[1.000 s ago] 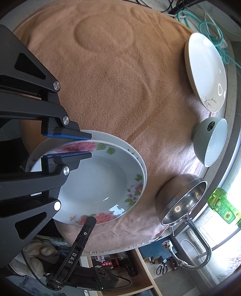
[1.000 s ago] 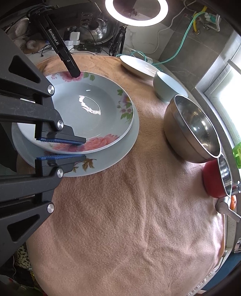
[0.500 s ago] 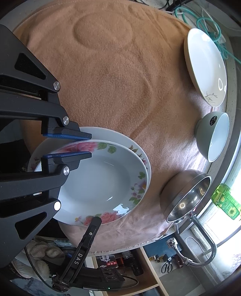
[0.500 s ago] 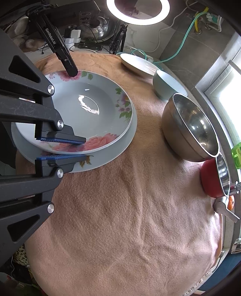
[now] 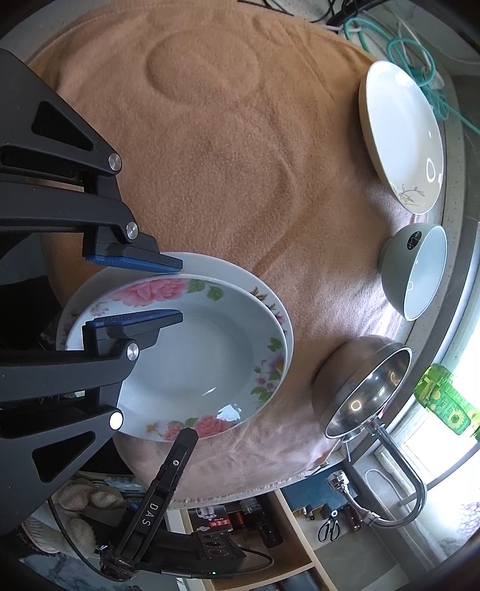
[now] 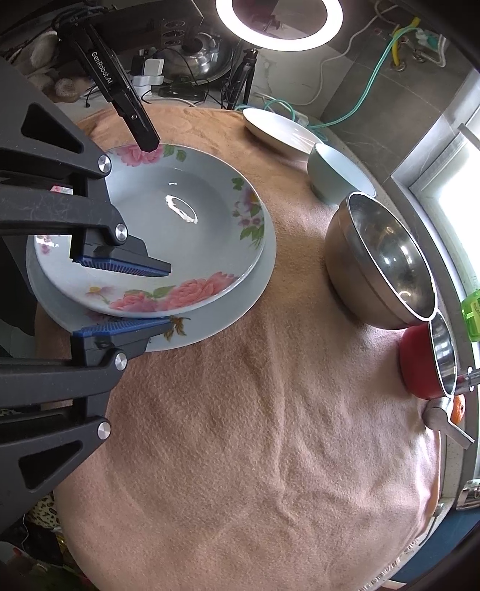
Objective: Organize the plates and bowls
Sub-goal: 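Lower the rose plate onto the pink-blossom plate with the right tool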
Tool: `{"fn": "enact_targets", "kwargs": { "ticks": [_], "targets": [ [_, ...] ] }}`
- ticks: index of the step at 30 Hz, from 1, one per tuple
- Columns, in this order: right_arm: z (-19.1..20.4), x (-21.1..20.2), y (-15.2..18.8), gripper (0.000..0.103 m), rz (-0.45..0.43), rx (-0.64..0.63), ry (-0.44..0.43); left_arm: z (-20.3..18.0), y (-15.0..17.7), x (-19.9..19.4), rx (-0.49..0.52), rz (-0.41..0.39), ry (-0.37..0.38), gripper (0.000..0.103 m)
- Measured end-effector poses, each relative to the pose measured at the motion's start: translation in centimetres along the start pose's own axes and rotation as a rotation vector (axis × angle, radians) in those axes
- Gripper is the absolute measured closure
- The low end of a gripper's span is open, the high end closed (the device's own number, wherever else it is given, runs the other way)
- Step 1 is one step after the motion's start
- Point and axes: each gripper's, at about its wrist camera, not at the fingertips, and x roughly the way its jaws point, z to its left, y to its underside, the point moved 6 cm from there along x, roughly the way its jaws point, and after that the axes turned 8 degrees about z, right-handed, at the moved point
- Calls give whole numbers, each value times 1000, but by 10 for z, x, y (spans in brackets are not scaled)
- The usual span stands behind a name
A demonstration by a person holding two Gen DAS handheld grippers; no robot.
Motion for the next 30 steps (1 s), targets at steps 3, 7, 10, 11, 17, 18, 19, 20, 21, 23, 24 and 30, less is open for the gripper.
{"fn": "enact_targets", "kwargs": {
  "ticks": [3,7,10,11,17,18,19,20,21,23,24,30],
  "targets": [
    [2,-3,0,81,-12,-7,13,1,-1,-2,-1,-6,1,85],
    [4,-7,-1,77,-26,-16,22,3,-1,-4,-6,-13,-1,85],
    [5,-11,-2,77,-36,-17,23,5,-1,-7,-14,-20,-1,85],
    [5,-12,-2,77,-39,-18,21,6,-1,-8,-19,-24,-3,85],
    [10,-19,-3,72,-63,-44,27,15,0,-15,-42,-40,-7,85],
    [13,-20,-4,68,-65,-51,22,16,0,-16,-47,-41,-5,85],
    [16,-21,-4,62,-70,-59,16,18,1,-17,-54,-42,-1,85],
    [19,-22,-4,61,-77,-66,12,19,1,-17,-61,-43,3,85],
    [22,-23,-4,61,-79,-74,10,21,1,-18,-66,-45,4,85],
    [27,-24,-5,61,-82,-87,7,24,2,-20,-75,-50,2,85],
    [30,-25,-5,61,-82,-91,1,25,3,-21,-82,-52,3,85],
    [55,-22,-7,60,-73,-135,-31,34,1,-30,-114,-79,9,85]
  ]
}}
